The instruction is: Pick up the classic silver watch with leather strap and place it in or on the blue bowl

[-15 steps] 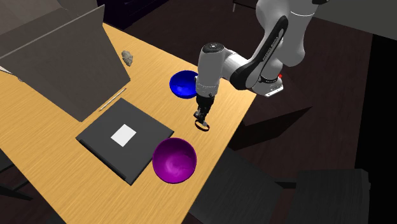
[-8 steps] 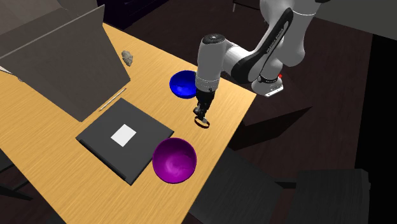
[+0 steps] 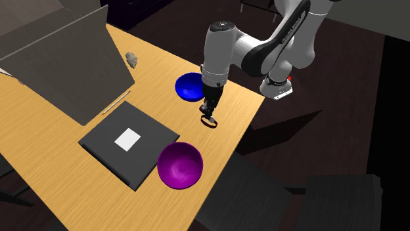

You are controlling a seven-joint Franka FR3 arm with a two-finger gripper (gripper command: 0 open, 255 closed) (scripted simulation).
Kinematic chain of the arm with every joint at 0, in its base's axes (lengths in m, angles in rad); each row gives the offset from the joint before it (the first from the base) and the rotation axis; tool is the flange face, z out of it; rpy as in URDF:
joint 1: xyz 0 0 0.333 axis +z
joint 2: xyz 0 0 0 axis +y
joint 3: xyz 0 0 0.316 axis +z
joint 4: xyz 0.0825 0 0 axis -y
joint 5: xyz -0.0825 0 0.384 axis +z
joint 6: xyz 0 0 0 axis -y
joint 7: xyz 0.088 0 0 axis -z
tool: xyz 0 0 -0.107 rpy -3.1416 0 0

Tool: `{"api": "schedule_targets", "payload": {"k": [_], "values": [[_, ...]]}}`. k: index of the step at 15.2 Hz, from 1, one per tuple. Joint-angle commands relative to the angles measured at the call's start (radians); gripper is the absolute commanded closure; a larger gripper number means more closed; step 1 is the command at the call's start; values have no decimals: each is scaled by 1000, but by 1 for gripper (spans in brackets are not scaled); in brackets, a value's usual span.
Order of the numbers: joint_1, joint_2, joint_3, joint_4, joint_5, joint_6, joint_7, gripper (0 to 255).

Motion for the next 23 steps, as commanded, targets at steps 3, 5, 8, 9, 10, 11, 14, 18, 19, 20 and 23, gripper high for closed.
{"api": "schedule_targets", "payload": {"k": [3, 5, 8, 9, 10, 11, 14, 18, 19, 20, 23], "values": [[-2, -20, -3, 33, -3, -54, 8, 255], [-3, -28, -4, 52, -5, -80, 12, 255], [-5, -39, -6, 81, -8, -119, 18, 255], [-5, -42, -6, 92, -9, -132, 20, 255], [-6, -45, -7, 102, -10, -145, 22, 255], [-6, -47, -8, 113, -11, -159, 24, 255], [-7, -53, -9, 143, -14, -194, 30, 255], [-46, -97, -69, 106, 13, -221, -76, 255], [-55, -105, -84, 100, 17, -228, -102, 255], [-65, -112, -99, 95, 21, -236, -127, 255], [-93, -128, -146, 86, 30, -260, -202, 255]]}}
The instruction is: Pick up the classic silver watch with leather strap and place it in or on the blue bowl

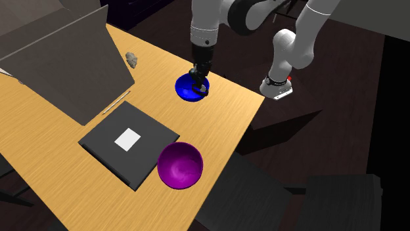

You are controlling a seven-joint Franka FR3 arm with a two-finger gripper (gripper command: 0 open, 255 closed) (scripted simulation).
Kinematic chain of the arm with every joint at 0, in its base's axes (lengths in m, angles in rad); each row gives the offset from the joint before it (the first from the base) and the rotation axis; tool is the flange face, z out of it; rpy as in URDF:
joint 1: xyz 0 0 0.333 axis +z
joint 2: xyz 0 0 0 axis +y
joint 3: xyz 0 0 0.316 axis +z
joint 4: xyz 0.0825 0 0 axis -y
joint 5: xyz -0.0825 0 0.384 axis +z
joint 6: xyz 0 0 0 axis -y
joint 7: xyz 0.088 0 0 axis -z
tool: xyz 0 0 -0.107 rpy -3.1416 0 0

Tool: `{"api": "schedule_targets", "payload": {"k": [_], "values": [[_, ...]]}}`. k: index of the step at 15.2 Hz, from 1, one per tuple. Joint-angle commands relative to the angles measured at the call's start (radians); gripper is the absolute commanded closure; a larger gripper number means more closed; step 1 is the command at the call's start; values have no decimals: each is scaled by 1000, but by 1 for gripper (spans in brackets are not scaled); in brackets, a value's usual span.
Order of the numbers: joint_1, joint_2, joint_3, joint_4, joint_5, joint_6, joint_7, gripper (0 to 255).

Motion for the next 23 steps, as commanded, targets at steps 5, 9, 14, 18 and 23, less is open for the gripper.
{"api": "schedule_targets", "payload": {"k": [5, 9, 14, 18, 23], "values": [[-58, -15, -93, 5, 8, -55, -147, 255], [-63, -9, -100, -27, 14, -22, -170, 255], [-60, 3, -99, -81, 24, 43, -187, 255], [-58, 17, -97, -121, 33, 95, -202, 255], [-56, 31, -96, -150, 41, 136, -214, 255]]}}
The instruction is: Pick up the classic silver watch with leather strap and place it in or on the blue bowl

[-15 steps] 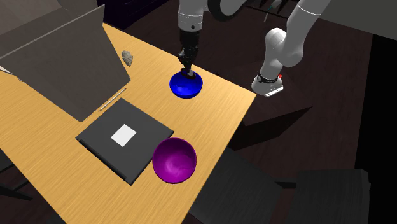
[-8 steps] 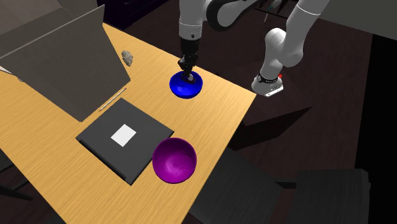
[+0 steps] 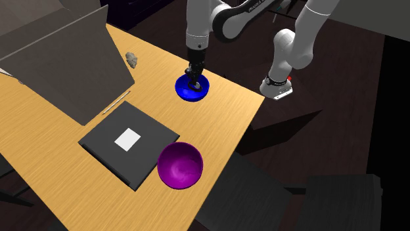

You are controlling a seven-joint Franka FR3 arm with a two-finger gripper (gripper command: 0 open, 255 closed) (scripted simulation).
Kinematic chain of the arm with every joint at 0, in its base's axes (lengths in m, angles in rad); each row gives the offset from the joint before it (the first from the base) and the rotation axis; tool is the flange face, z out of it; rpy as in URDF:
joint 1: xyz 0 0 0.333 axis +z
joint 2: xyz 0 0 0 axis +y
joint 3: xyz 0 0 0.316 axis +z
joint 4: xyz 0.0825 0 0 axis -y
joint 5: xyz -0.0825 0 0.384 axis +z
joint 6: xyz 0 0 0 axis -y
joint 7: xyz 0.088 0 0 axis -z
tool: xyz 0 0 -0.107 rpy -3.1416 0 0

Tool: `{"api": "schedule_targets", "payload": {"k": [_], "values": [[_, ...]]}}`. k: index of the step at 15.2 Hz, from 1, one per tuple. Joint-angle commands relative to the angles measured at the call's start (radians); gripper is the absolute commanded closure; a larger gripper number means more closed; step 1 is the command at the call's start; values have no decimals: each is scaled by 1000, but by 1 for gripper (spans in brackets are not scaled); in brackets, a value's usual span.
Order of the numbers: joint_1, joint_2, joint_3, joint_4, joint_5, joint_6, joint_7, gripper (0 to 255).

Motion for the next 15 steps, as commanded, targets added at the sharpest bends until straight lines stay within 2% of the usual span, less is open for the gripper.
{"api": "schedule_targets", "payload": {"k": [1, 6, 7, 12, 15], "values": [[0, 2, 0, -1, 1, 3, -1, 255], [0, 2, 0, -1, 1, 3, -1, 255], [0, 2, 0, -1, 1, 3, -1, 0], [0, 2, 0, -1, 1, 3, -1, 0], [-12, -45, -13, 47, -15, -94, 7, 0]]}}
